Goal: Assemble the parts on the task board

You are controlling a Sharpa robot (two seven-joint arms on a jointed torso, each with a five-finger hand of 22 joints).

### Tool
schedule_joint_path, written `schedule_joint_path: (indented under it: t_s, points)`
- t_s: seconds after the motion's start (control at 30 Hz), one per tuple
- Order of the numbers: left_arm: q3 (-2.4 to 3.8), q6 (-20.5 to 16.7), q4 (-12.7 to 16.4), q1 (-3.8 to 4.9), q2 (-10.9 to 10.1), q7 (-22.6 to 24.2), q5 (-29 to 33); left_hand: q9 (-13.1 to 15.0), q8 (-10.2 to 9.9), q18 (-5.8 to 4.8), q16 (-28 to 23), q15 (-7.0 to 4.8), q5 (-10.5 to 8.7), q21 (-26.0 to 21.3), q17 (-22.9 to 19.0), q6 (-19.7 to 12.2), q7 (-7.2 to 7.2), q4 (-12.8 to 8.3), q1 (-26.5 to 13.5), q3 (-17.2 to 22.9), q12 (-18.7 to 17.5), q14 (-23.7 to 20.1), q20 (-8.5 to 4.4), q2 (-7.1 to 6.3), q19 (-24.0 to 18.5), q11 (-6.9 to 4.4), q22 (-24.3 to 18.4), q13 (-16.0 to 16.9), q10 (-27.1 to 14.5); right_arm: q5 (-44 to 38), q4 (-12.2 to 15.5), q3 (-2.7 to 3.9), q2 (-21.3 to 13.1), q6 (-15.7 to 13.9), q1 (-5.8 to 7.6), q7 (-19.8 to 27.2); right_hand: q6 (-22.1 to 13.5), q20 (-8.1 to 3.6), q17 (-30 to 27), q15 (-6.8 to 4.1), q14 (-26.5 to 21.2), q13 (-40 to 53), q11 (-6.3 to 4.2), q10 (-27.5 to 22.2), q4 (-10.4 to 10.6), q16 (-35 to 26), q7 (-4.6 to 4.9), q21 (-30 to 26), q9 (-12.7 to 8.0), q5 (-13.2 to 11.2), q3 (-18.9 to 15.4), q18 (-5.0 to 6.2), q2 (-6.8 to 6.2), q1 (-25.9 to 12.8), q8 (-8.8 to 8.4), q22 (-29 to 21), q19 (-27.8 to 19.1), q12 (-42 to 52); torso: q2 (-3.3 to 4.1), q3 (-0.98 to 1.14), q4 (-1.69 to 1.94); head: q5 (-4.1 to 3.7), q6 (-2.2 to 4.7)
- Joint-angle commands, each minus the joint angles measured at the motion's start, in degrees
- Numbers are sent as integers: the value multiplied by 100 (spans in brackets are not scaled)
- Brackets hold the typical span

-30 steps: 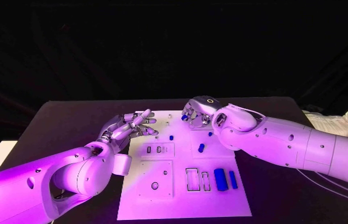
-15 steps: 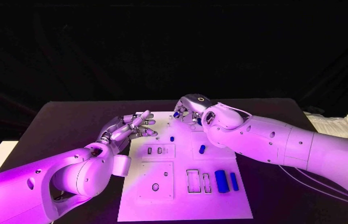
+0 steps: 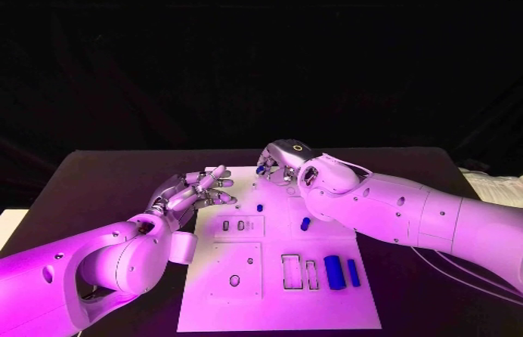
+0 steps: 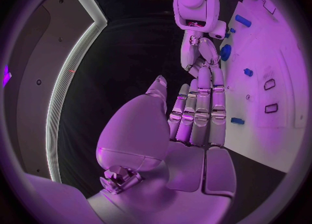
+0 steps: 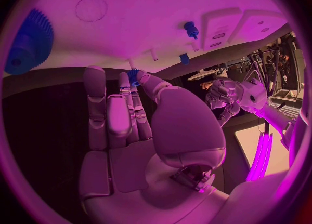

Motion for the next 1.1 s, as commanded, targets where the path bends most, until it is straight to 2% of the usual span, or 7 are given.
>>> schedule_joint_path:
  t_s: [0.03,0.33,0.47,0.83,1.0,1.1]
  points:
    - [5,115,8,8,9,29,16,-5,-25,30,35,17,13,22,8,-39,11,-5,5,-39,29,-47,2,42,-33,-2,8,8,-56,-27,-40,2,28,99,1,-72,-31,-4,10,-3,207,-6,0,-31,23,25,26,40,7,-13,0,-34,-25,-4,11,5,-32,-24,5,-3,0,3,-17]
    - [5,118,8,8,9,28,16,-5,-25,30,35,17,13,22,8,-39,11,-5,5,-39,29,-47,2,42,-33,-2,8,8,-56,-156,-146,0,142,314,-1,-179,-38,-1,26,0,210,-7,5,-41,26,40,31,42,6,-15,2,-34,-40,2,4,3,-37,-27,10,4,2,16,-46]
    - [5,110,11,8,13,19,16,-5,-25,30,35,17,13,22,8,-39,11,-5,5,-39,29,-47,2,42,-33,-2,8,8,-56,-164,-211,-1,201,335,-2,-258,-42,1,34,3,211,-7,9,-46,35,47,36,50,6,-16,1,-35,-52,1,0,12,-37,-27,7,-6,1,9,-59]
    - [5,108,10,10,19,0,16,-5,-25,30,35,17,13,22,8,-39,11,-5,5,-39,29,-47,2,42,-33,-2,8,8,-56,-153,-329,-5,314,399,-4,-339,-49,5,51,8,214,-7,14,-54,51,63,42,47,5,-19,-2,-33,-68,-5,-7,1,-47,-27,14,-4,1,14,-64]
    - [5,119,13,11,20,-4,16,-5,-25,30,35,17,13,22,8,-39,11,-5,5,-39,29,-47,2,42,-33,-2,8,8,-56,-152,-356,-9,351,414,-4,-395,-156,29,42,48,210,-25,61,-203,115,65,92,-2,-17,-28,1,-18,-137,-14,-80,-90,-123,-50,18,-6,0,15,-58]
    - [5,127,13,13,20,-7,16,-5,-25,30,35,17,13,22,8,-39,11,-5,5,-39,29,-47,2,42,-33,-2,8,8,-56,-152,-372,-11,368,383,-5,-432,-323,69,-104,109,160,-42,125,-450,164,-53,157,-119,-54,-34,-4,10,-224,-13,-148,-274,-248,-55,19,-6,0,17,-59]
